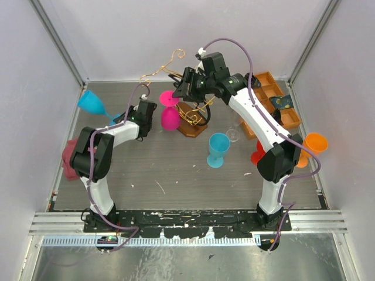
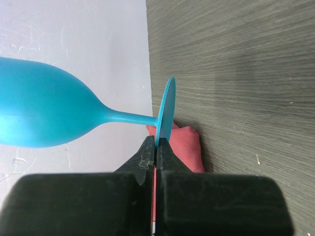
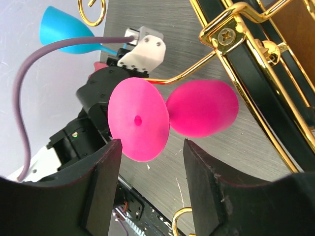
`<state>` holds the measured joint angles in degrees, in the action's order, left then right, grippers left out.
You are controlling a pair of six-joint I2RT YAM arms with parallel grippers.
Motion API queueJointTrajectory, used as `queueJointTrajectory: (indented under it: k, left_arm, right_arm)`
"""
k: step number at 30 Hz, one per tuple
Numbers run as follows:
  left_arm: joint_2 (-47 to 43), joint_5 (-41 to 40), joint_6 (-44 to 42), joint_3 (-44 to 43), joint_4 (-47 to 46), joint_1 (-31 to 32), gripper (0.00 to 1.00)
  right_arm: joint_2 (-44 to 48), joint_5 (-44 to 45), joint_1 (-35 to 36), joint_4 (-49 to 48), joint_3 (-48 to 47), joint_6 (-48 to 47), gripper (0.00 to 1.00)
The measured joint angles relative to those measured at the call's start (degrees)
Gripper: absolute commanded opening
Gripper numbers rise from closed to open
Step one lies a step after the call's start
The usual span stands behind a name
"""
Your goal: Take the wine glass off the wine glass rack
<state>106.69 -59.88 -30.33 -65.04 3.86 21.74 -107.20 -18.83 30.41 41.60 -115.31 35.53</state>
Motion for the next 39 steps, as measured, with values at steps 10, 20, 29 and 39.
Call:
queueJointTrajectory:
  k: [10,20,29,39]
  left_arm:
    - [7.80,-4.98,0.46,-0.09,0.81,0.07,0.00]
    - [14.01,-8.28,2.99,-2.25,4.31,1.88,0.00]
    - [20.46,-11.67,11.61,-7.34,12.87,4.13,0.02]
    - [20.55,-11.74,20.28,-6.01,16.81,5.07,0.27]
  right_arm:
    - [-0.02,-6.19,-1.16,-5.84,5.60,3.61,0.27]
    - [0.00,-12.26,-2.54,-12.02,8.39,6.78,0.01]
    - [0.00,-13.86,-2.75,-12.66,8.39,6.88,0.01]
    - [0.00,-13.81,-2.99,-12.68,8.39,6.60,0.01]
